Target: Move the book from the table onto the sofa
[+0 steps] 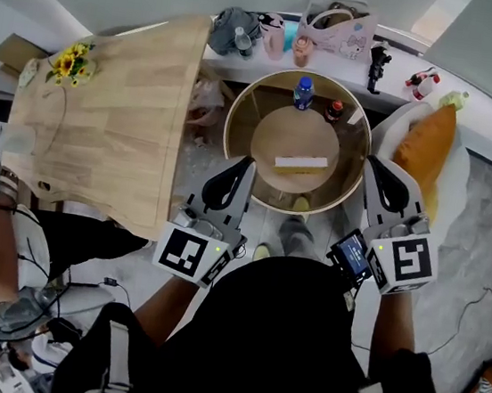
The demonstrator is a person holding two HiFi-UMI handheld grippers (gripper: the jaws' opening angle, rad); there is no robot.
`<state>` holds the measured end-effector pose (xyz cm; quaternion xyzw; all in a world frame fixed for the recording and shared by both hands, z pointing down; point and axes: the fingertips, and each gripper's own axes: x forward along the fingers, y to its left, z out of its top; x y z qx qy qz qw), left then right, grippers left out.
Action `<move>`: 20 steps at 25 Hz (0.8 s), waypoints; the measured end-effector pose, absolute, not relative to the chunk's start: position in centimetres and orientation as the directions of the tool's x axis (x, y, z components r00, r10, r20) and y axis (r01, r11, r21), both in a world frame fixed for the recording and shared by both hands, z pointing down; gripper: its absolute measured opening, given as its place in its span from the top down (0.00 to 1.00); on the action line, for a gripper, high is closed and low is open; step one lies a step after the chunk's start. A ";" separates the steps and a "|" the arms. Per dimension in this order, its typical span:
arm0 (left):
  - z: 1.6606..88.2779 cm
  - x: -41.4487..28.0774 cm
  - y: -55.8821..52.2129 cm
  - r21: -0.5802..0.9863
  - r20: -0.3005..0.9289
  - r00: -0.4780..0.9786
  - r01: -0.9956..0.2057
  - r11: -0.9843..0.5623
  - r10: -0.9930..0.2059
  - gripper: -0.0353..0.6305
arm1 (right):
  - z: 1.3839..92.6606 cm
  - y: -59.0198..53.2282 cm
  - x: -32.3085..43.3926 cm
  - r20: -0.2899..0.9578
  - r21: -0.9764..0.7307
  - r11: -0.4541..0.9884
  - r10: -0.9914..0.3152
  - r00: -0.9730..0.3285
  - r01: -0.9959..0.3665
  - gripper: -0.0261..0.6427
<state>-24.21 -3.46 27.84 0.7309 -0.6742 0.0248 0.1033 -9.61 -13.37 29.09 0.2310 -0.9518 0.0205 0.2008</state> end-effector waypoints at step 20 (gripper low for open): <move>29.3 -26.0 -10.6 0.080 0.259 -0.058 -0.993 0.081 -0.964 0.94 | 33.1 -20.3 -14.5 0.452 -0.022 0.978 -0.176 -0.874 -0.209 0.95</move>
